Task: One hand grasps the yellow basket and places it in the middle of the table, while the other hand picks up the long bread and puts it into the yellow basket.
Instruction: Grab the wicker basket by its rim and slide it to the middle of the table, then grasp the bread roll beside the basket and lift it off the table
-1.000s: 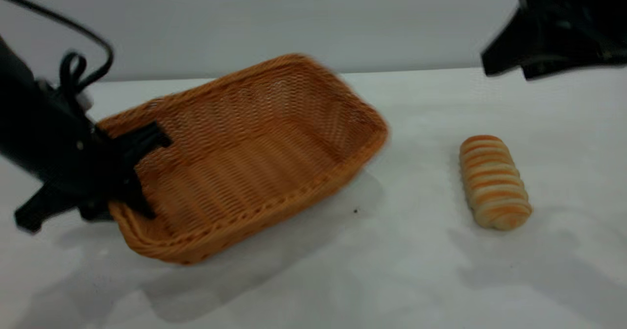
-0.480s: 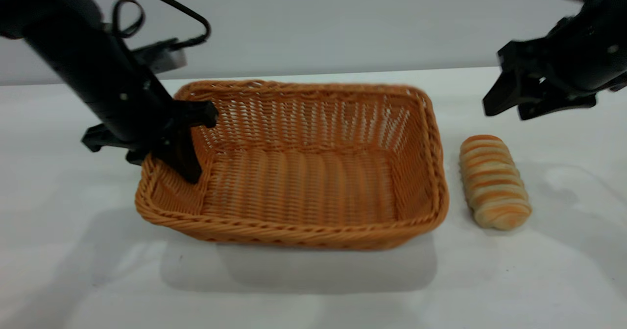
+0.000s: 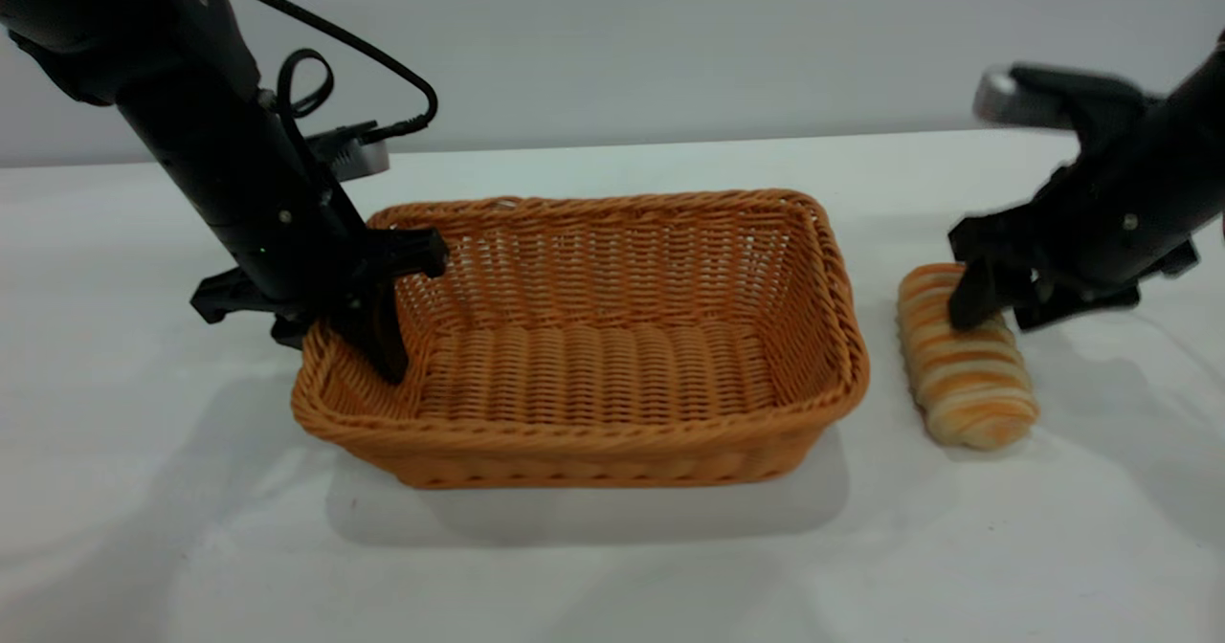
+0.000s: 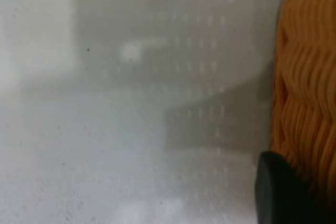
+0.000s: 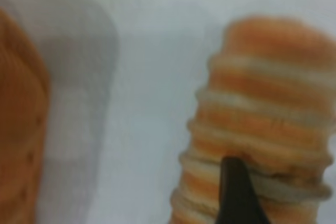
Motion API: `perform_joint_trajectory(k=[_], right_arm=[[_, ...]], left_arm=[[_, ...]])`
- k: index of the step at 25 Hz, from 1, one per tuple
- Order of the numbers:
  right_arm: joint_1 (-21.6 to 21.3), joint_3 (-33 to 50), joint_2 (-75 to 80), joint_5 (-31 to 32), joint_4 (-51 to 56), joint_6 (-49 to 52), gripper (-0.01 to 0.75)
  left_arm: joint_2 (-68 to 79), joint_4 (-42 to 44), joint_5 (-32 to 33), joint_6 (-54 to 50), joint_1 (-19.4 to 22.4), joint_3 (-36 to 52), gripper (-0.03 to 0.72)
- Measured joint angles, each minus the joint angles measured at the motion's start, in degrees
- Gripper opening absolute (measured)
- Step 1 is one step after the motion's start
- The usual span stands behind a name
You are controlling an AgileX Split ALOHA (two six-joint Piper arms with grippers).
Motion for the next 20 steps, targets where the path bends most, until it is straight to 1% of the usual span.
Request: perform_joint_trajectory(k=[1,3,4,5,6,7,8,9,10,11,12,15,18,20], right_arm=[[0.0,-0.1,0.8,-0.2,0.1,0.0,0.501],[0.0,-0.8,2.5,-0.4,0.3,0.0,0.496],[0.0,-1.2,3.1,-0.4,0.4,0.0,0.488],[0.0,-1.5,3.6,-0.4,0.6,0.0,0.463],[0.0,-1.7,3.9,-0.3,0.7,-0.1,0.417],[0.0,-1.7,4.0,-0.2,0.8,-0.4,0.345],[0.0,-1.8,4.0,0.3,0.8,-0.7,0.269],[0.0,-1.9,4.0,0.6,0.8,-0.9,0.167],[0.0,-2.0,4.0,0.8,0.8,-1.2,0.100],[0.0,-2.0,3.8,0.8,0.8,-1.2,0.071],[-0.2,-2.0,3.5,1.0,0.3,-1.2,0.058],[-1.3,-1.6,0.6,2.9,-4.0,-0.8,0.057],[-3.5,-1.5,-5.7,9.0,-9.4,4.0,0.057],[-4.1,-1.5,-10.8,13.6,-11.9,7.5,0.056]], left_arm=[[0.1,0.1,0.0,0.2,0.0,0.0,0.252],[0.1,0.3,0.1,0.3,0.0,0.0,0.393],[0.0,0.8,0.7,0.3,0.0,0.0,0.451],[-0.4,1.7,1.5,0.3,0.0,0.0,0.517],[-0.9,2.8,2.8,0.3,0.0,0.0,0.573],[-1.8,3.9,4.3,0.2,0.0,0.0,0.618],[-2.8,4.7,5.5,0.0,0.0,0.0,0.644],[-4.3,5.6,6.7,-0.2,0.0,0.0,0.659],[-5.9,6.6,7.9,-0.7,0.0,0.0,0.666],[-7.7,7.4,9.0,-1.3,0.0,0.0,0.667],[-9.3,8.4,9.6,-1.6,0.0,0.0,0.664],[-15.6,11.2,11.8,-2.4,0.0,0.0,0.635],[-22.4,13.4,15.0,-2.6,0.0,0.0,0.599],[-27.1,14.4,17.7,-2.7,0.0,0.0,0.589]])
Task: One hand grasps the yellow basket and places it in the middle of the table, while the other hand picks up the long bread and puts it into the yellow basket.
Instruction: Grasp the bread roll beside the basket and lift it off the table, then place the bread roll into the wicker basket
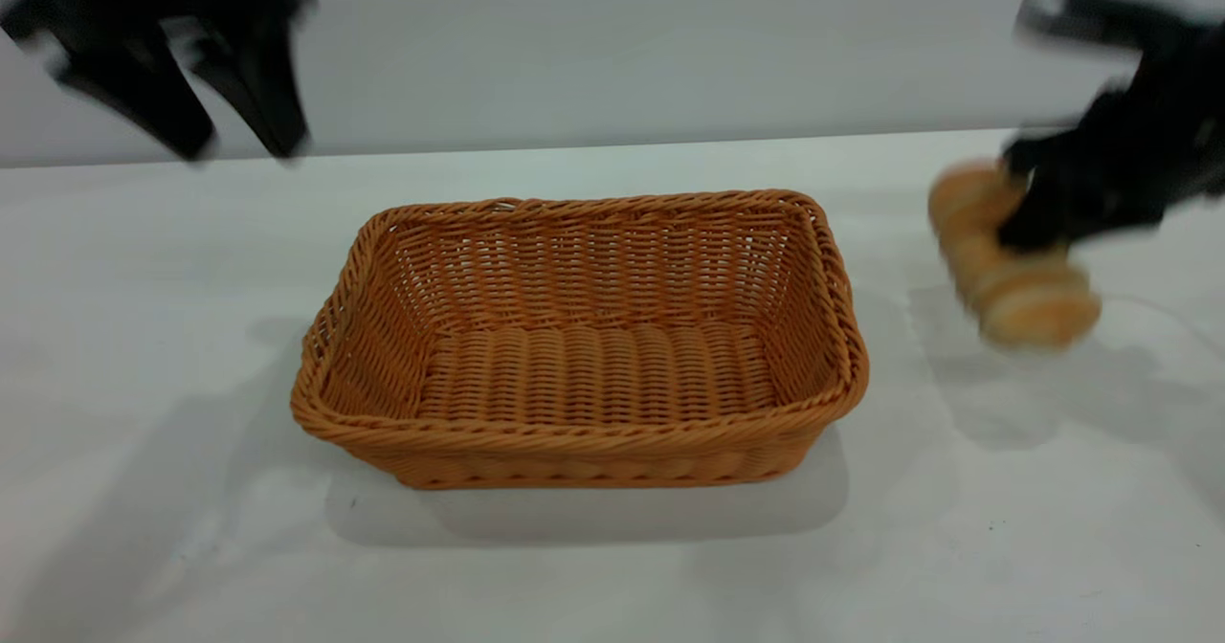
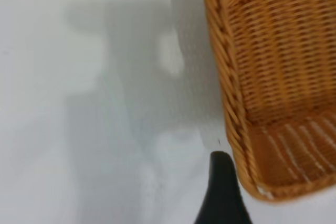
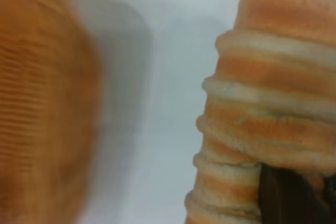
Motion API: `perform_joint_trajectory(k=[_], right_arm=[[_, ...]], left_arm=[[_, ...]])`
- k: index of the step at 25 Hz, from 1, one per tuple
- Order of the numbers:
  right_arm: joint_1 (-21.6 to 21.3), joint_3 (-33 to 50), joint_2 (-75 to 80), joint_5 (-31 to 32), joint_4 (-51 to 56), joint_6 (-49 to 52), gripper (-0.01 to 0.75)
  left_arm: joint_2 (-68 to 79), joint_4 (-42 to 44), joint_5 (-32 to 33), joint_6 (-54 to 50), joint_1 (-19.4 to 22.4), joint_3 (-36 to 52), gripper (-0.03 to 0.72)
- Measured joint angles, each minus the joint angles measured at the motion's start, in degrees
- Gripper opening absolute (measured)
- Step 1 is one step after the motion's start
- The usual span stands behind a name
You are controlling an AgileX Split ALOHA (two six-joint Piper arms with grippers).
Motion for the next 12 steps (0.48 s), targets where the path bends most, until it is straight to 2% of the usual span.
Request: perform_joint_trajectory(k=[2,4,8,12], right_arm=[[1.2,0.0,-4.9,3.0,-0.6,1.2,0.053],[4.2,0.0,-7.9,3.8,0.0,1.2,0.053],[13.6,-0.1,-7.5,-0.1,5.1,-2.2,0.052],[22.4,-2.9,-0.6,-4.8,10.0,-6.8,0.053]], left_arm=[[-4.8,0.4,2.3,-0.1,0.0,0.0,0.584],[-8.8,0.6,4.1,-0.5,0.0,0.0,0.584],[-15.6,0.7,7.3,-1.3,0.0,0.0,0.584],[-21.4,1.2,9.1,-1.3,0.0,0.1,0.584]])
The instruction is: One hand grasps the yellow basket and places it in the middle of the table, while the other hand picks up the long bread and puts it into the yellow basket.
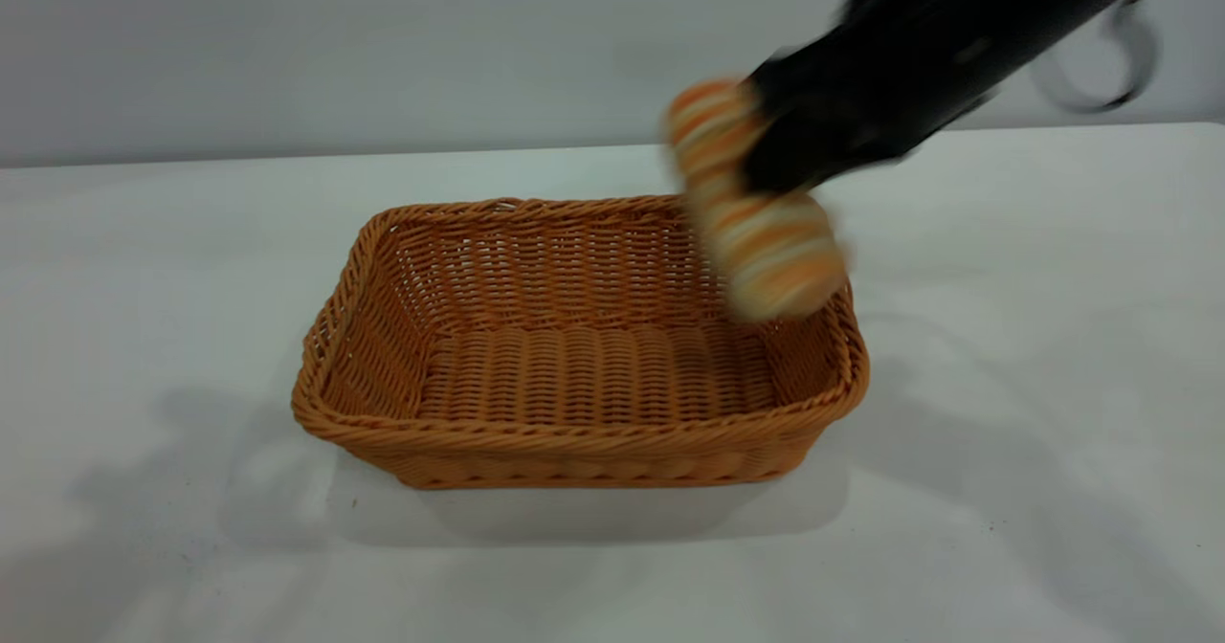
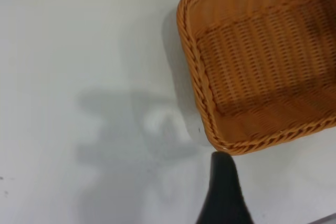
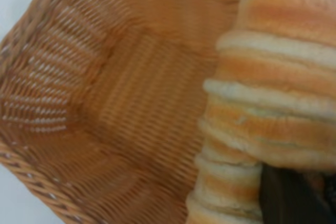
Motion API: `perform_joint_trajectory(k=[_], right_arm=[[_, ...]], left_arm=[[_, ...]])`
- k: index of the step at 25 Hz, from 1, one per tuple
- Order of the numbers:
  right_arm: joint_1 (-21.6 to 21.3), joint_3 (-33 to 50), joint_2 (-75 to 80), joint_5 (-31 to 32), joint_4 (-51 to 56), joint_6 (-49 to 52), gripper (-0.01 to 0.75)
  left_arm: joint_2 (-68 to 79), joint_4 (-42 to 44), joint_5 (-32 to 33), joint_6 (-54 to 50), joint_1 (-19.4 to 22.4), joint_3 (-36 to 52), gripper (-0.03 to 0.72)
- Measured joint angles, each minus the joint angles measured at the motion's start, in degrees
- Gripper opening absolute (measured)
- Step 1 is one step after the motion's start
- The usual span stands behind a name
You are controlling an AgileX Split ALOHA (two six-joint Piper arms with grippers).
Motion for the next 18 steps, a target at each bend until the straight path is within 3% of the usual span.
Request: perform_joint_trajectory(k=[5,9,11,13,18], right_arm=[[4.9,-6.8,10.5,-1.9,1.5,-5.3,0.117],[4.5,-9.2,13.0,0.9,0.7,-3.9,0.327],[3.6,-9.3,10.7,5.2,-2.3,-0.6,0.451],[2.3,-9.3,6.8,12.1,-8.1,4.5,0.529],[-1.7,-9.3,-8.9,30.5,-26.6,22.2,0.571]], left_arm=[[-5.0,1.5,3.5,-0.1,0.0,0.0,0.584],[-7.6,2.6,8.5,-0.2,0.0,0.0,0.584],[-8.6,3.8,11.2,-0.2,0.0,0.1,0.584],[-9.8,4.9,12.0,-0.3,0.0,0.2,0.584],[-14.5,7.7,12.1,-0.4,0.0,0.7,0.584]])
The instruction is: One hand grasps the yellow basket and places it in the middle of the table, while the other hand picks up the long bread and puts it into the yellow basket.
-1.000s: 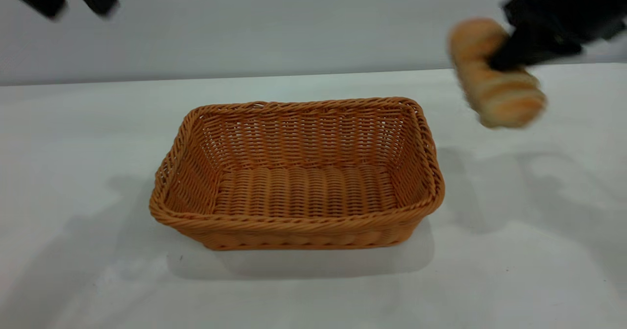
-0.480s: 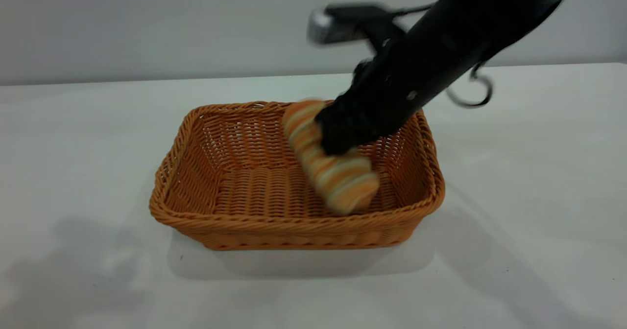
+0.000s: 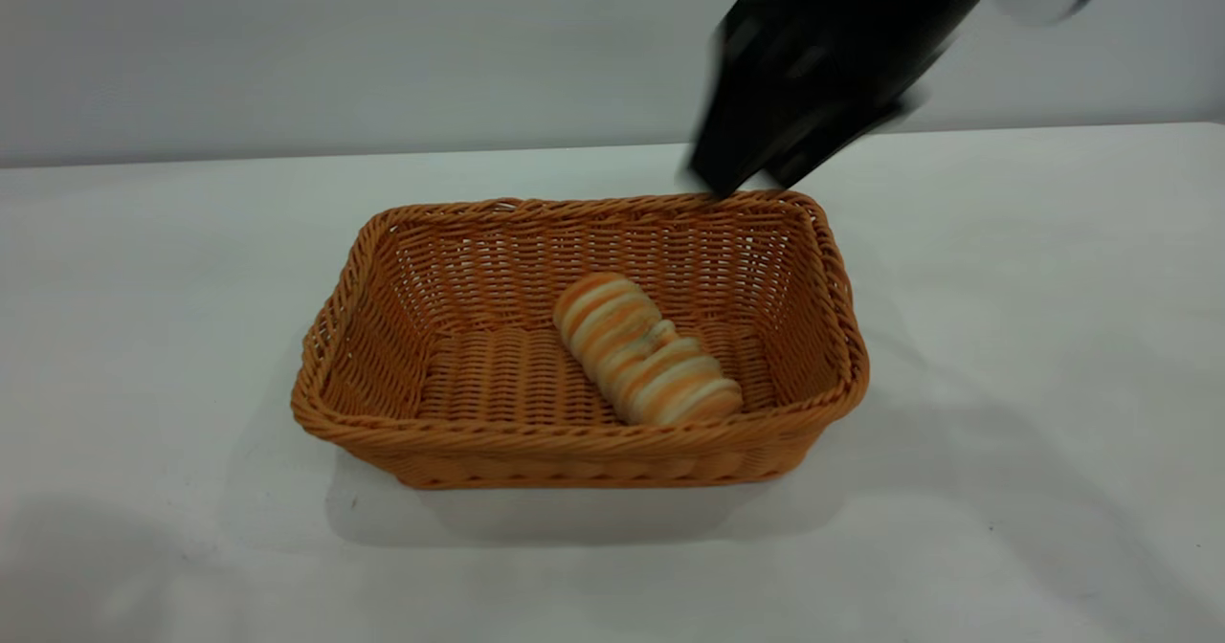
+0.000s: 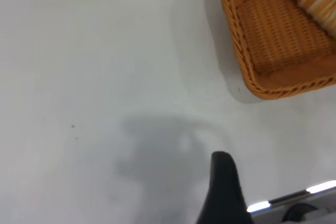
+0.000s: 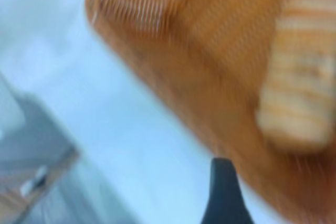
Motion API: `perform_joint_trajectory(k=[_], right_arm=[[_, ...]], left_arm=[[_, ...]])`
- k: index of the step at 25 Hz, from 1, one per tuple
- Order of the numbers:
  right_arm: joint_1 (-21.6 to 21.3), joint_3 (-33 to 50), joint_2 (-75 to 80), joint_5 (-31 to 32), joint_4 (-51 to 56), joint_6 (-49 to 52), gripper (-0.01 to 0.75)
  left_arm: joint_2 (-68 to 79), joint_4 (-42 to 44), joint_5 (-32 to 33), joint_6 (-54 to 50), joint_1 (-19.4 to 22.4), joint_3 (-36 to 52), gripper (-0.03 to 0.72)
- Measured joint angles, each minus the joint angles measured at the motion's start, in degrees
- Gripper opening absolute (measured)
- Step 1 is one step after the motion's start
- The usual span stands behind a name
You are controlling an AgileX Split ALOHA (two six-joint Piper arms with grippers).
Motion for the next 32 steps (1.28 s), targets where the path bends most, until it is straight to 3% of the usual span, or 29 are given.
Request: perform_joint_trajectory(k=[5,10,17,24,32], right_arm=[[-0.7,2.0,-15.8,12.2,-14.6,13.1,0.571],[-0.7,12.3,-32.1,17.1,-19.0,17.9,0.571],[-0.7,29.8,-52.1,16.4,-25.3,23.6,0.571],[-0.7,45.5,-64.6,13.4,-31.9,29.8,0.571],[-0.7,48.5,-72.0,12.3,-33.3,31.4,0.571]], left_arm=[[-8.5,0.0,0.0,0.0,0.0,4.8,0.584],[-19.2,0.4,0.0,-0.1,0.0,16.4,0.584],[-31.3,1.0,-0.2,-0.1,0.0,33.1,0.584],[-39.0,0.3,-1.0,-0.1,0.0,43.7,0.584],[-41.8,-1.4,-3.0,-0.1,0.0,46.5,0.584]])
